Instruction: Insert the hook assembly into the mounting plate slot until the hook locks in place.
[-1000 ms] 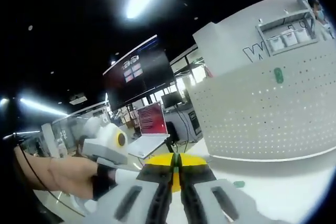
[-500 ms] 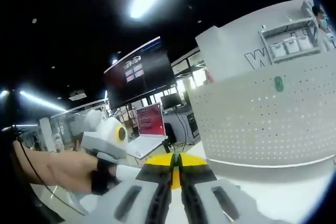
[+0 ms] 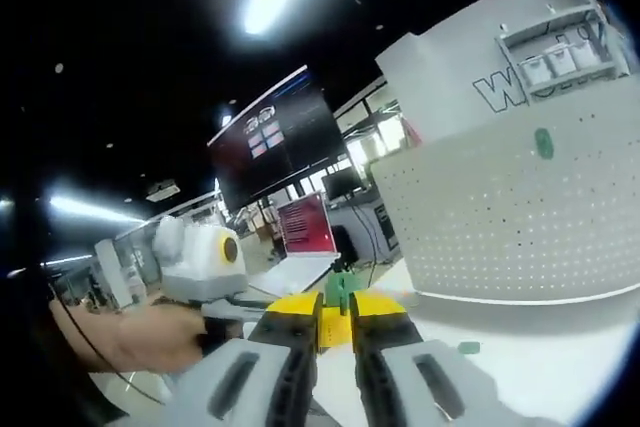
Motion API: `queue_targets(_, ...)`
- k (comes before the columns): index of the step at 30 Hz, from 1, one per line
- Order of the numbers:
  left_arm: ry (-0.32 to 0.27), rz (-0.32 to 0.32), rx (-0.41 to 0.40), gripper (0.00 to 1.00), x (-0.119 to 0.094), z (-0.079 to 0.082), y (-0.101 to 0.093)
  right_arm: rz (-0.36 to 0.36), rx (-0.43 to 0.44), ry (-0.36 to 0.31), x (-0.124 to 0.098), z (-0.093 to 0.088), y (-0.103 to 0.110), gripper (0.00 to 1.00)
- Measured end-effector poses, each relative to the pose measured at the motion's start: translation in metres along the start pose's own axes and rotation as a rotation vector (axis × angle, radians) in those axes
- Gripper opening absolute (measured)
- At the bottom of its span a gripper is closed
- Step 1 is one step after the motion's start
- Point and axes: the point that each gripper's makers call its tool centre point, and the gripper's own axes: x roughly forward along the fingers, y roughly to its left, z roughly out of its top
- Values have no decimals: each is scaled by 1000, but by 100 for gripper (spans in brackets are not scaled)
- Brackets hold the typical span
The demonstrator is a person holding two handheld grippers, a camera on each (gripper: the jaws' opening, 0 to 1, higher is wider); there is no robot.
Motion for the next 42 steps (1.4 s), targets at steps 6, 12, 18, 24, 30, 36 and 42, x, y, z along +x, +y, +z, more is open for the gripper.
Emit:
queue_targets(6, -16, 15, 175, 1, -1, 12, -8, -1, 22, -19, 1, 4, 2, 9)
queue_targets(12, -55, 24, 212, 1, -1, 22, -9, -4, 57, -33, 3, 6, 2, 8)
queue_targets(18, -86, 43, 310, 1, -1, 34, -13, -3, 45, -71, 1, 16, 3, 5)
queue_targets(24, -80, 45, 284, 1, 2, 41, -11, -8, 29, -103, 1, 23, 1, 2)
queue_targets(30, -60, 26, 188, 2, 5, 35, -4, -31, 67, -89, 5, 19, -3, 1)
queue_targets(36, -14, -2, 172, 5, 9, 19, -4, -29, 82, -35, 4, 6, -8, 0)
queue_targets(42, -1, -24, 98, 19, 10, 12, -1, -43, 81, -16, 2, 2, -15, 0)
